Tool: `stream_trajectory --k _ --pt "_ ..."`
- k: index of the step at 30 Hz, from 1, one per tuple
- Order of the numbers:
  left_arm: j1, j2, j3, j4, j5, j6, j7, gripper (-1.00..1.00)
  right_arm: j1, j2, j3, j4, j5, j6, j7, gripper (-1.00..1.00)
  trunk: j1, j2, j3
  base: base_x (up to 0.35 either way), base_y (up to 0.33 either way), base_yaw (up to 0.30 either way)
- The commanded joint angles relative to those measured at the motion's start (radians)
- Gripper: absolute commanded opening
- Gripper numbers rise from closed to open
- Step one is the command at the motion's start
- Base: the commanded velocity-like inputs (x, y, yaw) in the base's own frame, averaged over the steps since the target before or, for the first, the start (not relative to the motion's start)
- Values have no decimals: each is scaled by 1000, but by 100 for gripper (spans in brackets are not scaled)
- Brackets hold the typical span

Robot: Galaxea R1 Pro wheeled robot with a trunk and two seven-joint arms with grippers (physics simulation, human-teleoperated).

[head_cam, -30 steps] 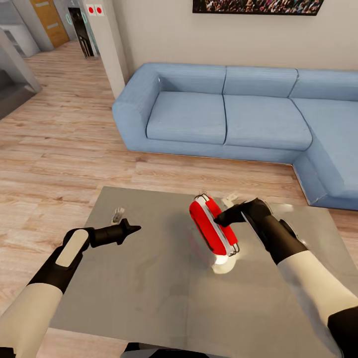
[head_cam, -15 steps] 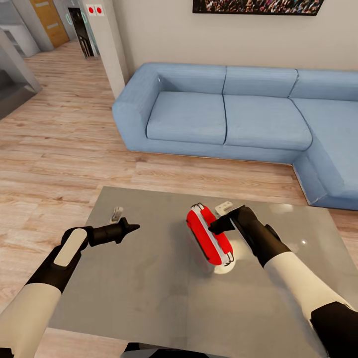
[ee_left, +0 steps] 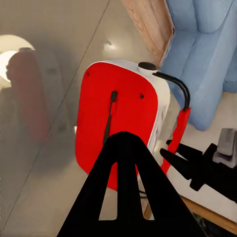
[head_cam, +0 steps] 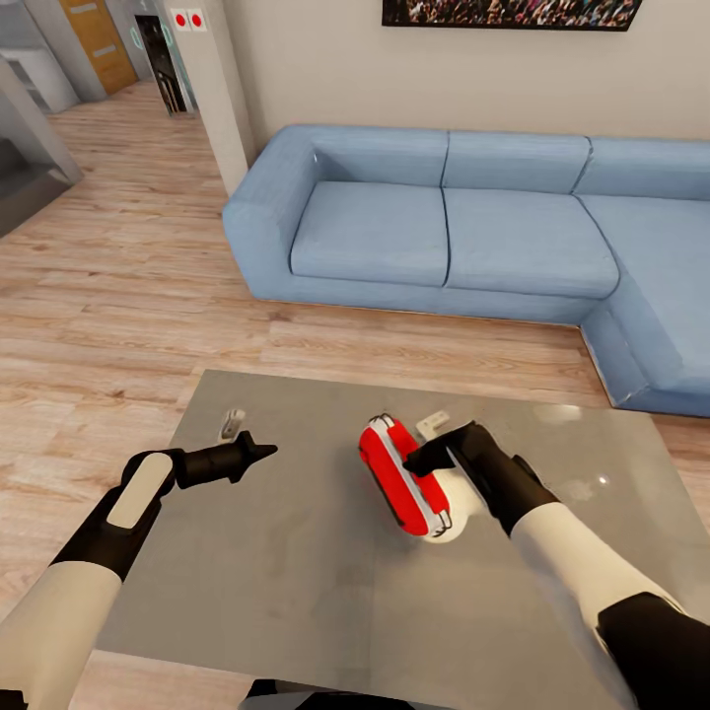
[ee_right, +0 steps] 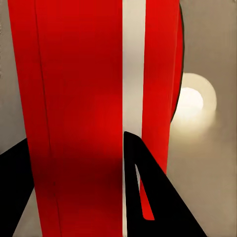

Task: Turn on the radio receiver that's on the table in the living room.

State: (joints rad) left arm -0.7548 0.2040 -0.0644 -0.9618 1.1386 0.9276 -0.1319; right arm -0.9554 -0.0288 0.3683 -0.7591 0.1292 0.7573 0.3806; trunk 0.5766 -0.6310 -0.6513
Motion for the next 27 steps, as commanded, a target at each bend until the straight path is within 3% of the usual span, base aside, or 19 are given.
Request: stream_trajectory --k 1,17,27 --pt "0 0 0 0 0 0 0 -100 0 1 0 2 -4 -1 0 -100 0 0 0 0 0 0" --pt "0 0 0 2 0 -1 0 -100 0 5 -2 13 -3 -10 -2 -100 0 0 0 0 0 0" --pt "0 -1 0 2 0 -1 0 -100 0 24 3 118 -5 -90 -55 -100 0 0 0 0 0 0"
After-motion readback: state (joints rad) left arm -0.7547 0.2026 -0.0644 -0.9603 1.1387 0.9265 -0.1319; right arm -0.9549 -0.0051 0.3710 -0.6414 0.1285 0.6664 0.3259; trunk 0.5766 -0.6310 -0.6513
